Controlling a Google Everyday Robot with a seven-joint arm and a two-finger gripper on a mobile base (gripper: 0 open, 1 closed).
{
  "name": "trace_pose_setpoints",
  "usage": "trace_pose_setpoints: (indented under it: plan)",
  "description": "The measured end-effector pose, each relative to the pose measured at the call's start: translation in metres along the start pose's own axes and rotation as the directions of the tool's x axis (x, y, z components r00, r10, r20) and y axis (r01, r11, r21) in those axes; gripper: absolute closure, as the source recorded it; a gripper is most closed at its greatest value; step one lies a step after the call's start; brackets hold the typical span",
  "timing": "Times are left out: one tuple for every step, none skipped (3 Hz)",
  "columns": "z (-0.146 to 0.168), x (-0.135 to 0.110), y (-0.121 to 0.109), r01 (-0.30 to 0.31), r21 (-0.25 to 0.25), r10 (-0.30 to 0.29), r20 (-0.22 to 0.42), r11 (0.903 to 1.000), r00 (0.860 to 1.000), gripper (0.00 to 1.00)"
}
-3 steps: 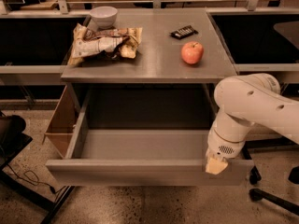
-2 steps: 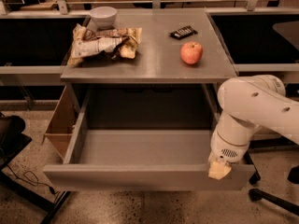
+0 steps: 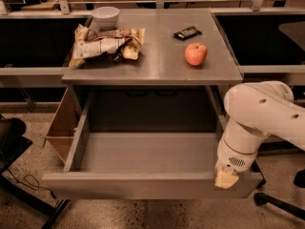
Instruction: Open top drawer
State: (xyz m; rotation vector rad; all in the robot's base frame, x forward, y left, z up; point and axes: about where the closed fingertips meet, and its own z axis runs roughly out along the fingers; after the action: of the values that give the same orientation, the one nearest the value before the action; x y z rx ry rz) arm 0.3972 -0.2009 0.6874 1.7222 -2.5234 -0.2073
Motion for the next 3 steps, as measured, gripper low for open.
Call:
trace_pose_setpoints:
  plan:
    - [0.0000, 0.0000, 0.0000, 0.000, 0.000, 0.000, 0.000, 1.0000, 1.000, 0.84]
    - [0.0000, 0.0000, 0.0000, 0.000, 0.000, 0.000, 0.000, 1.0000, 1.000, 0.61]
    - [0.0000, 0.0000, 0.0000, 0.000, 0.000, 0.000, 0.000, 1.0000, 1.000, 0.38]
